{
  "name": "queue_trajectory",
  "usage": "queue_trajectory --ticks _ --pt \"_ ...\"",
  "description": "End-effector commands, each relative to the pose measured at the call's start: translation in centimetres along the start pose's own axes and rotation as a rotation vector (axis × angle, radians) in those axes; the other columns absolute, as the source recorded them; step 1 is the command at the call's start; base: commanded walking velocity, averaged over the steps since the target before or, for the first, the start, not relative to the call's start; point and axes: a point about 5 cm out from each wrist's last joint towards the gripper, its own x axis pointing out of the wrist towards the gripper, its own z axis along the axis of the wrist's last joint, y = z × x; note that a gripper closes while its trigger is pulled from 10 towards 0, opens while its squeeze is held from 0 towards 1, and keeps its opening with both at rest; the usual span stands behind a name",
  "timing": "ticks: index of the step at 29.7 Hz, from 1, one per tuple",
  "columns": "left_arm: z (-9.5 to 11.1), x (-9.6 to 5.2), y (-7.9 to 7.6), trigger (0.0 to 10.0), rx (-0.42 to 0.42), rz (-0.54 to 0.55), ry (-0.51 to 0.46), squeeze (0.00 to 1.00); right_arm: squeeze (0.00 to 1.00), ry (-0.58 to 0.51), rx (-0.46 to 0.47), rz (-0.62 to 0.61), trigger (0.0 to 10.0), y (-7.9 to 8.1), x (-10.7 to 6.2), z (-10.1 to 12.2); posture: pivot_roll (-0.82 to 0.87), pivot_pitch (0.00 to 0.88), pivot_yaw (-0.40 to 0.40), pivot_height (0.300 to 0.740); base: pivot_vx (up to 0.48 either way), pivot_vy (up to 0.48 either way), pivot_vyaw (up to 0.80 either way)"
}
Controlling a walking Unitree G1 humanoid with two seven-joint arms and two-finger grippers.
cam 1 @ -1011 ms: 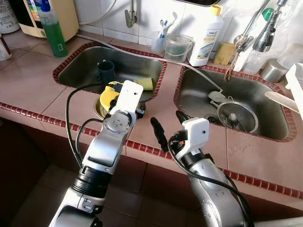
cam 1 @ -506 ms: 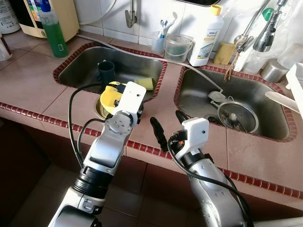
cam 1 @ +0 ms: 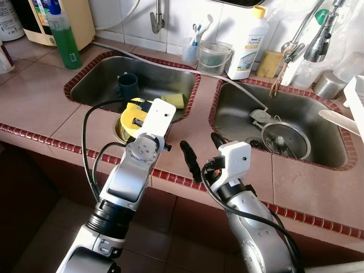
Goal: Kitchen organization
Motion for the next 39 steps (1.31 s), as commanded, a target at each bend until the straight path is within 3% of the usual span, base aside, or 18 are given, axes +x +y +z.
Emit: queue_trajectory --ticks 1,21,23,24,25,28,32,33,35,36,38,39 --pt "0.2 -0.1 -0.2 0.0 0.007 -0.015 -0.011 0.0 0.0 -0.008 -0.003 0.001 10.0 0.0 0.0 0.3 -0.16 0.11 -0.056 0.74 0.0 0.0 0.0" --pt "0.4 -0.1 0.4 0.0 -0.012 0.016 -0.022 0.0 0.0 -0.02 -0.005 -0.002 10.0 -0.1 0.3 0.4 -0.15 0.098 -0.064 0.74 0.0 0.0 0.0" --pt "0.5 -0.2 0.8 2.8 -0.047 0.036 -0.03 0.0 0.0 -0.027 0.0 -0.014 10.0 -0.3 0.4 0.5 -0.15 0.095 -0.068 0.74 0.0 0.0 0.0" --pt "0.7 -0.4 1.2 8.2 -0.087 0.044 -0.054 0.0 0.0 -0.037 0.009 -0.024 10.0 -0.5 0.5 0.7 -0.15 0.093 -0.069 0.74 0.0 0.0 0.0" --pt "0.7 -0.4 1.2 9.6 -0.098 0.047 -0.06 0.0 0.0 -0.04 0.012 -0.026 10.0 -0.6 0.6 0.7 -0.15 0.093 -0.069 0.74 0.0 0.0 0.0" --pt "1.5 -0.9 2.0 10.0 -0.2 0.042 -0.124 0.0 0.0 -0.081 0.014 -0.047 10.0 -1.6 1.2 1.6 -0.14 0.084 -0.082 0.74 0.0 0.0 0.0" --pt "1.9 -1.2 2.6 10.0 -0.255 0.04 -0.196 0.0 0.0 -0.119 0.009 -0.057 10.0 -2.3 1.7 2.3 -0.13 0.08 -0.089 0.74 0.0 0.0 0.0" --pt "2.5 -1.7 3.1 10.0 -0.263 0.042 -0.293 0.0 0.0 -0.15 0.016 -0.068 10.0 -2.9 2.0 2.9 -0.13 0.079 -0.095 0.74 0.0 0.0 0.0" --pt "2.7 -2.1 3.5 10.0 -0.251 0.048 -0.357 0.0 0.0 -0.176 0.008 -0.076 10.0 -3.5 2.2 3.4 -0.12 0.074 -0.099 0.74 0.0 0.0 0.0" --pt "2.7 -2.3 3.7 10.0 -0.26 0.048 -0.376 0.0 0.0 -0.189 -0.003 -0.081 10.0 -3.9 2.4 3.6 -0.12 0.072 -0.101 0.74 0.0 0.0 0.0" --pt "2.0 -2.4 4.2 10.0 -0.36 0.019 -0.388 0.0 0.0 -0.215 -0.027 -0.09 10.0 -4.6 3.0 4.0 -0.12 0.065 -0.103 0.74 0.0 0.0 0.0" --pt "2.0 -2.4 4.2 10.0 -0.36 0.019 -0.388 0.0 0.0 -0.215 -0.027 -0.09 10.0 -4.6 3.0 4.0 -0.12 0.065 -0.103 0.74 0.0 0.0 0.0"
